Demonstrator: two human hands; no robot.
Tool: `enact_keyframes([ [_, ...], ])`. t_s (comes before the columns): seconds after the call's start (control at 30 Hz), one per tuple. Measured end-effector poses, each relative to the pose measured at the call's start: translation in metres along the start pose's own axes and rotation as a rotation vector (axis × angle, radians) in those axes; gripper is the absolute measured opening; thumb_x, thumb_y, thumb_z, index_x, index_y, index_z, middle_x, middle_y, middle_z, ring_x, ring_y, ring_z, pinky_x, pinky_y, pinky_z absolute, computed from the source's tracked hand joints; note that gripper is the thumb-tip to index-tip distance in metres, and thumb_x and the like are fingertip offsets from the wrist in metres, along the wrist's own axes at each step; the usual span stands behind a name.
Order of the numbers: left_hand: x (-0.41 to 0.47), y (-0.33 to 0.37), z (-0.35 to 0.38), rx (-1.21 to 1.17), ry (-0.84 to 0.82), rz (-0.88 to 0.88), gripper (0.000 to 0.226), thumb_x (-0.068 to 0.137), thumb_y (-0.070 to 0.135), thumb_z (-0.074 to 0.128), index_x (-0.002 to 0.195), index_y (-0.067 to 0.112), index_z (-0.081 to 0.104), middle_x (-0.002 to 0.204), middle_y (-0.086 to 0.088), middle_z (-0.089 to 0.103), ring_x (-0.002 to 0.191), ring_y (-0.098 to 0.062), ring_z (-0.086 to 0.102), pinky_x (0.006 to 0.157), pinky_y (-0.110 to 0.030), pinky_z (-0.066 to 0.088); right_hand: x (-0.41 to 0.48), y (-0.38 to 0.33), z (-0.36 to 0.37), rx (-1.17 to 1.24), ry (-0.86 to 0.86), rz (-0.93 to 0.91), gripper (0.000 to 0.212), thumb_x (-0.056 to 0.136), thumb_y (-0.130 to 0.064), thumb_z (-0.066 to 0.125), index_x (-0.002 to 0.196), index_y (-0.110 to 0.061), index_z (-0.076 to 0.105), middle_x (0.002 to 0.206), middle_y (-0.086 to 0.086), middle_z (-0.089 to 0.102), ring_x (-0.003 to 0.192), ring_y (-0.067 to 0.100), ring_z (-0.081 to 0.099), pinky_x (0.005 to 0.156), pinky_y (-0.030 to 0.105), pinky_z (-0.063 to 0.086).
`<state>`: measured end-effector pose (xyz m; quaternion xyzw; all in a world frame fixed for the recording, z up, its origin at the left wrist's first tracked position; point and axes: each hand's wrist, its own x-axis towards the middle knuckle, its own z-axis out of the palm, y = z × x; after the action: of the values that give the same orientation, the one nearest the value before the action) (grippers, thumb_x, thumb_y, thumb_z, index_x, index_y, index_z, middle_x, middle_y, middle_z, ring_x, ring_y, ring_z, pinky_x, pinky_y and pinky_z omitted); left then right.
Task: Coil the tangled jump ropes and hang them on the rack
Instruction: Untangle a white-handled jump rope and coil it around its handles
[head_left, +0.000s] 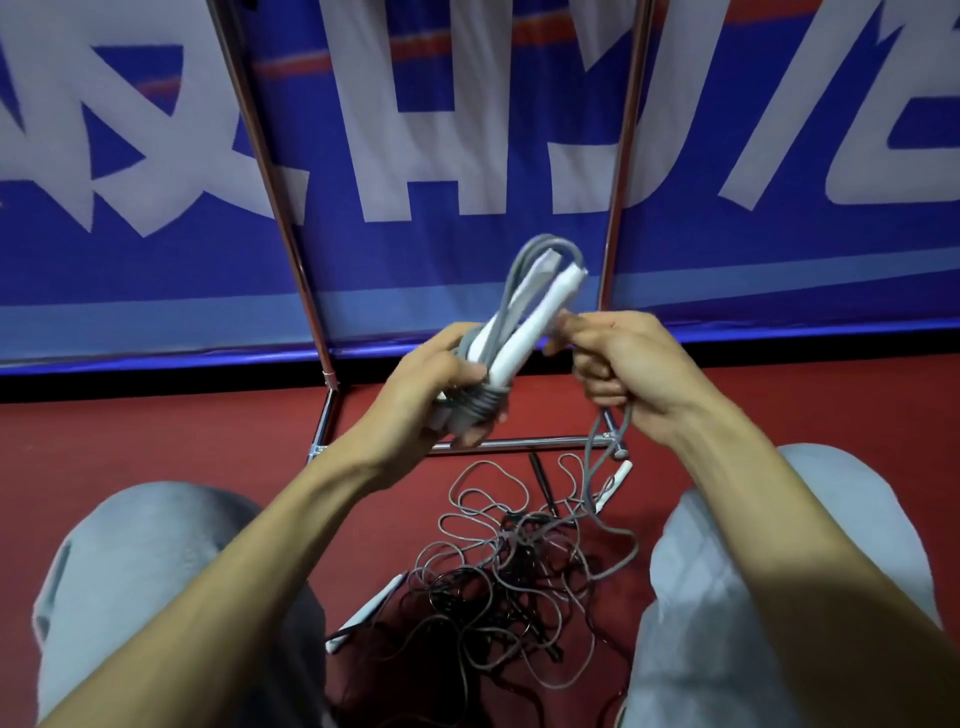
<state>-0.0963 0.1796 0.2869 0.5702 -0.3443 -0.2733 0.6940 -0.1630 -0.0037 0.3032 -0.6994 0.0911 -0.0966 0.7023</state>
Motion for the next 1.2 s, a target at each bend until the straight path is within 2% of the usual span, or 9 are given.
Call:
enact_keyframes([
  [0.13,0.005,0.005,0.004,-0.076,0.250,-0.057,0.034,0.094,0.011,0.037,0.124,0.021,0.051,0.065,-0.018,0.053,0.040,-0.019,0.041,0.042,-0.023,0.030,-0.005,0.003,0.005,-0.189,-0.181,0.044,0.037,0.097,-0.036,0.048,0.085,-0.006,0.067,0.048,-0.003,0.029,0.037,0.006,0.019,0.036,0.016,0.016],
  [0.33,0.008,-0.013,-0.008,0.186,0.357,-0.017,0.014,0.098,0.016,0.048,0.097,0.006,0.058,0.064,-0.010,0.059,0.044,-0.020,0.042,0.043,-0.023,0.033,-0.013,0.008,0.007,-0.548,-0.404,0.176,0.026,0.101,-0.019,0.043,0.092,-0.003,0.061,0.041,-0.003,0.039,0.042,0.015,0.059,0.042,0.021,0.047],
  [0.47,0.011,-0.020,-0.018,0.296,0.419,-0.025,0.019,0.096,0.022,0.056,0.093,0.004,0.055,0.064,-0.004,0.062,0.045,-0.016,0.045,0.045,-0.027,0.035,-0.018,0.004,0.008,-0.856,-0.500,0.207,0.019,0.101,-0.020,0.042,0.094,-0.012,0.058,0.045,-0.006,0.046,0.056,0.021,0.069,0.050,0.021,0.046],
  [0.7,0.011,-0.028,-0.048,1.059,0.465,-0.042,0.033,0.082,0.033,0.074,0.096,0.019,0.048,0.074,0.008,0.057,0.067,-0.020,0.053,0.060,-0.035,0.034,-0.025,0.006,0.010,-1.170,-0.502,-0.128,0.015,0.098,-0.031,0.046,0.100,-0.021,0.058,0.065,-0.004,0.054,0.060,0.018,0.055,0.068,0.041,0.050],
  [0.83,0.008,-0.037,-0.046,1.383,0.177,-0.105,0.032,0.082,0.036,0.068,0.102,0.023,0.047,0.096,0.003,0.059,0.085,-0.029,0.058,0.068,-0.038,0.045,-0.022,0.012,0.017,-1.260,-0.361,-0.439,0.022,0.098,-0.033,0.044,0.076,-0.030,0.041,0.070,-0.009,0.051,0.075,0.022,0.057,0.068,0.041,0.049],
  [0.9,0.007,-0.040,-0.035,1.482,0.033,-0.125,0.031,0.080,0.037,0.065,0.105,0.028,0.048,0.099,0.003,0.055,0.090,-0.030,0.059,0.073,-0.041,0.049,-0.019,0.012,0.017,-1.220,-0.194,-0.518,0.016,0.096,-0.033,0.048,0.082,-0.030,0.054,0.072,-0.009,0.055,0.078,0.019,0.059,0.067,0.035,0.048],
  [1.03,0.008,-0.038,-0.019,1.492,-0.111,-0.076,0.029,0.076,0.048,0.063,0.096,0.033,0.050,0.089,0.009,0.051,0.087,-0.024,0.059,0.070,-0.036,0.048,-0.013,0.014,0.006,-1.055,0.158,-0.535,0.015,0.092,-0.034,0.056,0.090,-0.027,0.069,0.073,-0.007,0.067,0.079,0.020,0.064,0.069,0.034,0.050],
  [1.13,0.006,-0.036,-0.013,1.485,-0.156,-0.008,0.045,0.071,0.076,0.057,0.086,0.035,0.046,0.082,0.012,0.051,0.080,-0.018,0.056,0.068,-0.036,0.047,-0.009,0.019,0.001,-0.961,0.264,-0.474,0.014,0.088,-0.036,0.062,0.082,-0.027,0.071,0.062,-0.005,0.065,0.068,0.017,0.062,0.066,0.036,0.051],
  [1.2,0.003,-0.035,-0.011,1.429,-0.158,0.068,0.040,0.074,0.074,0.055,0.081,0.036,0.045,0.076,0.013,0.050,0.075,-0.015,0.053,0.065,-0.035,0.045,-0.005,0.020,0.001,-0.878,0.290,-0.427,0.013,0.084,-0.035,0.067,0.075,-0.026,0.070,0.057,-0.006,0.064,0.062,0.013,0.062,0.065,0.035,0.051],
])
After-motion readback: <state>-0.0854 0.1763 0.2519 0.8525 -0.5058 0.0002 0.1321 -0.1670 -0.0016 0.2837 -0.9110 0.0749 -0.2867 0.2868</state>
